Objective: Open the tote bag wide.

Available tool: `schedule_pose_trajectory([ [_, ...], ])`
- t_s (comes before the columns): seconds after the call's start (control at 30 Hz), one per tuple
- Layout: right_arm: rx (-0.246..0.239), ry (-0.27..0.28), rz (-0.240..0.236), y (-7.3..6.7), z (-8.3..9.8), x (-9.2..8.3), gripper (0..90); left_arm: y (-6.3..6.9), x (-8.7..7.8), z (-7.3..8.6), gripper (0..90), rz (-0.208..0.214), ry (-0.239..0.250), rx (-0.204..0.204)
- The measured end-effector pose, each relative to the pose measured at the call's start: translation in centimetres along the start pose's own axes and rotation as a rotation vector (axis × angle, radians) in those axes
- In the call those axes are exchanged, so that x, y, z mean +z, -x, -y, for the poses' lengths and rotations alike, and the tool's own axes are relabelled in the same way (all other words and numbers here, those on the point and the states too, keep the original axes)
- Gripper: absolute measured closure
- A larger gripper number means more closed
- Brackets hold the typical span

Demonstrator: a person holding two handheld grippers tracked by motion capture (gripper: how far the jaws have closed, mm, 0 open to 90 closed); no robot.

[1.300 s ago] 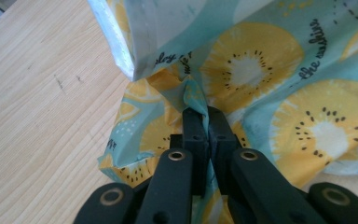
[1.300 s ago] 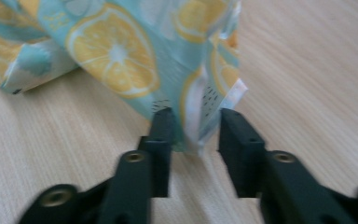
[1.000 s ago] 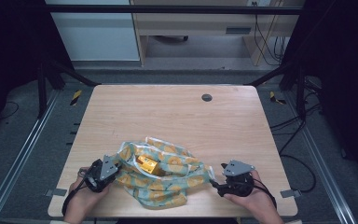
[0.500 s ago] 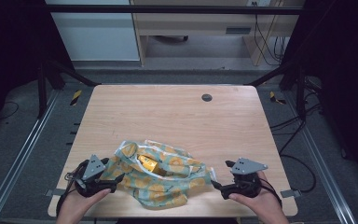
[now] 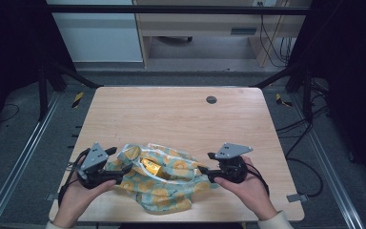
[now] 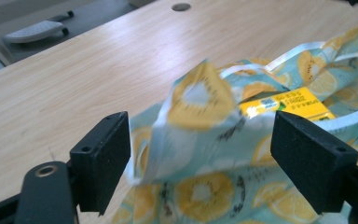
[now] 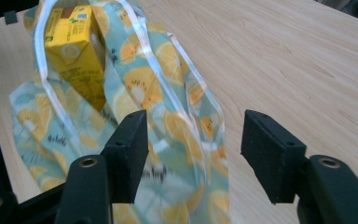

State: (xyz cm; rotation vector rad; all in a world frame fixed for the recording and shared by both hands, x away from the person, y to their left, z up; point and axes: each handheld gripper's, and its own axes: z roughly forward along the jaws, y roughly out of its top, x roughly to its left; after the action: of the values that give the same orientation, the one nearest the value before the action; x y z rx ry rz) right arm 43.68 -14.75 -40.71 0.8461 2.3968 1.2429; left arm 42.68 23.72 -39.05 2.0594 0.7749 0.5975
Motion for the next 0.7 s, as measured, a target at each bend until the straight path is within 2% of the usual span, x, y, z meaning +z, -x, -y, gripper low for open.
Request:
schedule_pose_trajectory([
  [0.03,0.0,-0.006,-0.009,0.0,-0.7,0.7,42.6,0.0,0.6,-1.1,20.4,0.001,-0.01,0.027],
  [0.07,0.0,-0.006,-0.009,0.0,-0.7,0.7,42.6,0.0,0.6,-1.1,20.2,0.001,-0.01,0.027],
  [0.1,-0.015,-0.011,-0.017,0.0,-1.4,1.5,43.1,0.0,1.0,-1.6,20.1,0.006,-0.017,0.032],
  [0.13,-0.015,-0.011,-0.017,0.0,-1.4,1.5,43.1,-0.1,1.3,-2.1,20.1,0.004,-0.019,0.037],
  [0.2,-0.014,-0.019,-0.041,0.0,-2.0,2.4,41.7,-0.2,1.8,-2.6,20.1,0.004,-0.028,0.038],
  [0.23,-0.02,-0.039,-0.053,-0.1,-2.5,3.3,39.7,-0.3,2.0,-2.6,19.3,0.014,-0.047,0.05],
  [0.27,-0.023,-0.04,-0.039,-0.2,-2.7,3.6,39.4,-0.3,2.0,-2.6,19.6,0.014,-0.047,0.05],
  [0.37,-0.028,-0.037,-0.052,-0.5,-2.9,4.1,38.9,-0.4,2.2,-1.9,20.6,0.028,-0.058,0.035],
  [0.5,-0.062,-0.094,-0.077,-1.2,-3.1,6.0,34.3,-0.3,3.3,-1.3,21.2,0.06,-0.121,0.049],
  [0.53,-0.065,-0.11,-0.078,-1.3,-3.1,6.3,34.6,-0.2,3.4,-1.3,22.7,0.052,-0.122,0.056],
  [0.6,-0.069,-0.124,-0.078,-1.4,-3.1,6.6,37.8,-0.3,3.4,-1.2,30.0,0.051,-0.119,0.057],
  [0.63,-0.096,-0.134,-0.081,-1.5,-2.8,6.8,54.0,-0.3,3.3,-1.1,34.1,0.06,-0.108,0.046],
  [0.67,-0.102,-0.139,-0.087,-1.5,-2.7,6.8,62.1,-0.3,3.2,-0.9,37.4,0.057,-0.104,0.059],
  [0.7,-0.105,-0.138,-0.083,-1.5,-2.6,6.7,71.6,-0.3,3.2,-0.9,44.5,0.057,-0.104,0.059],
])
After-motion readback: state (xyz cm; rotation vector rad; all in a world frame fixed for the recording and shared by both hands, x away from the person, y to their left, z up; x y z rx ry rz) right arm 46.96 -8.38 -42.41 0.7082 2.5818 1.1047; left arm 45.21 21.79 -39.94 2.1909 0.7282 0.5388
